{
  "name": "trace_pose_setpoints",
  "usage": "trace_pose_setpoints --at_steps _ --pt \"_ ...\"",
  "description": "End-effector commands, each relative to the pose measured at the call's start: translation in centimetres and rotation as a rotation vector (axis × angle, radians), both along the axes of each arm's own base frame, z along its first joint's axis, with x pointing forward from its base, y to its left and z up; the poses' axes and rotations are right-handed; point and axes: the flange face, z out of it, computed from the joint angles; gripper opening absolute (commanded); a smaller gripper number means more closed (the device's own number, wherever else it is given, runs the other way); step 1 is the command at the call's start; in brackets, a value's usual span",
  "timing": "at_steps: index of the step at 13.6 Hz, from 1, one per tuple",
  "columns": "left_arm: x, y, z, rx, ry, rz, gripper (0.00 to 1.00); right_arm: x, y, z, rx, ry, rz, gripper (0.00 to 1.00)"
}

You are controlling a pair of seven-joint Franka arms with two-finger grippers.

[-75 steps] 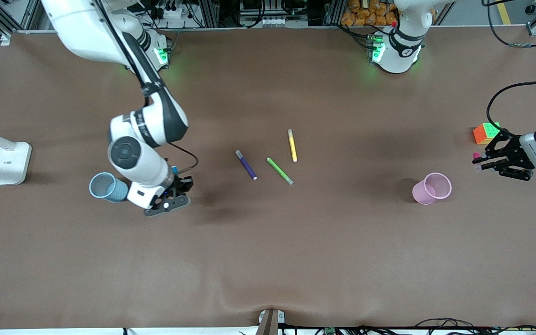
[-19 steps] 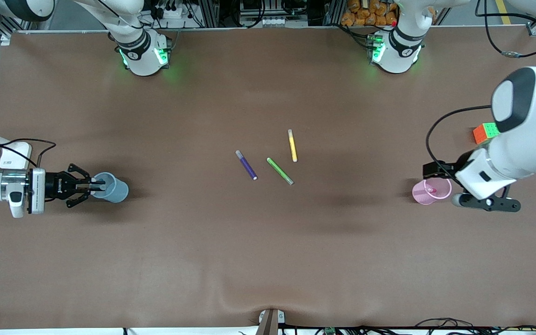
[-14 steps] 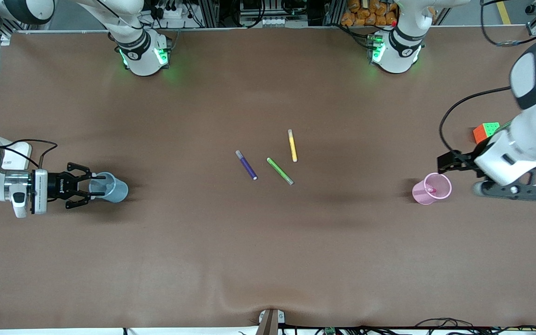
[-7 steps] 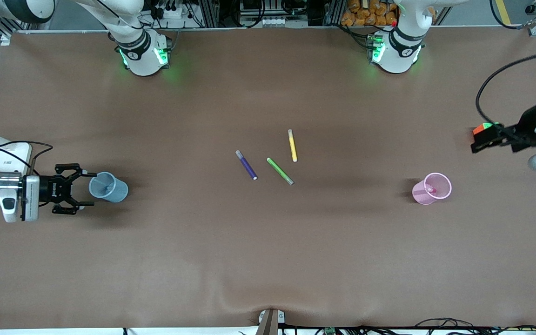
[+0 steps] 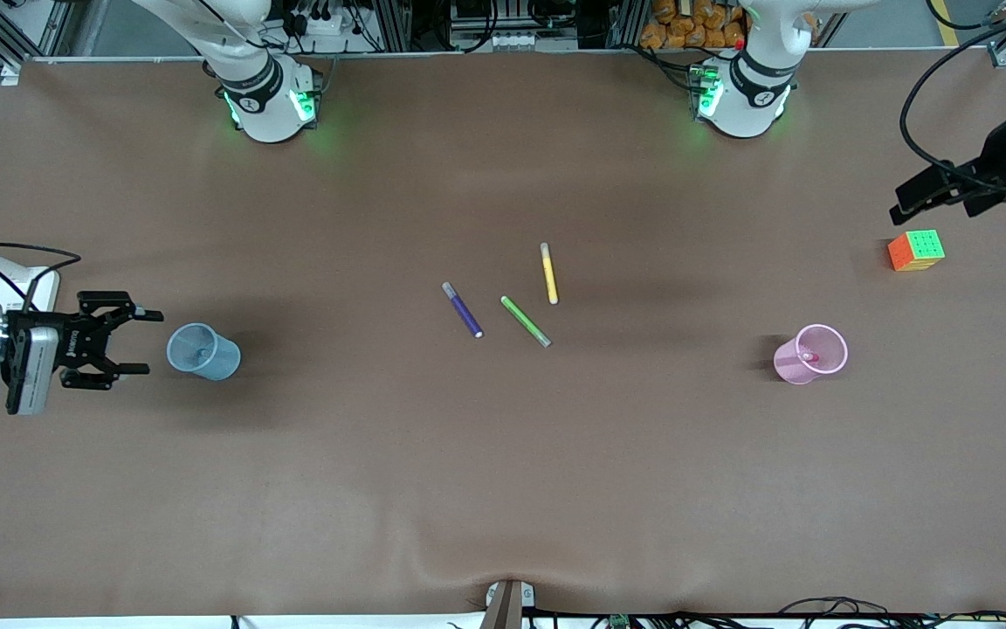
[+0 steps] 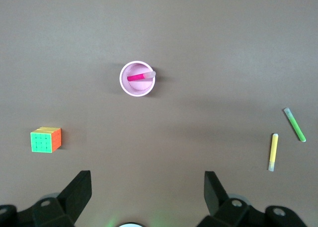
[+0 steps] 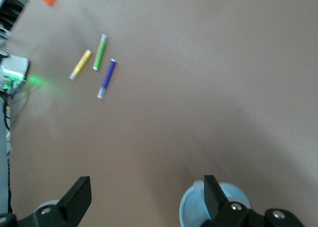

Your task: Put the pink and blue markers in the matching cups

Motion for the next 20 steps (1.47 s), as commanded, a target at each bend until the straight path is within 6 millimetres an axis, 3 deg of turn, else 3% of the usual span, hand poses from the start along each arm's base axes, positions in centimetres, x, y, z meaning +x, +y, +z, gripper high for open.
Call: trace_pose_setpoints --at_steps 1,3,5,13,16,20 --pt "-0.9 0.3 0.2 0.000 0.003 0.011 1.00 -0.5 -0.9 2.0 -0.158 0.068 -0.071 1.00" --pt "-2.6 -0.3 0.6 0.008 0.061 -0.002 1.00 -1.3 -0.9 4.1 -0.266 0.110 -0.119 1.00" --pt "-2.7 -0.8 1.1 0.016 0.051 -0.015 1.00 -1.5 -0.4 5.4 -0.330 0.122 -0.152 1.00" --pt "-2.7 -1.7 1.0 0.014 0.051 -0.031 1.00 -2.8 5.0 12.6 -0.557 0.159 -0.400 1.00" --pt "-3.0 -1.0 0.7 0.019 0.077 -0.049 1.00 -3.7 6.1 15.0 -0.627 0.162 -0.493 1.00" --pt "-4.6 -0.9 2.0 0.022 0.052 -0.046 1.00 -5.5 7.6 17.3 -0.699 0.183 -0.661 1.00"
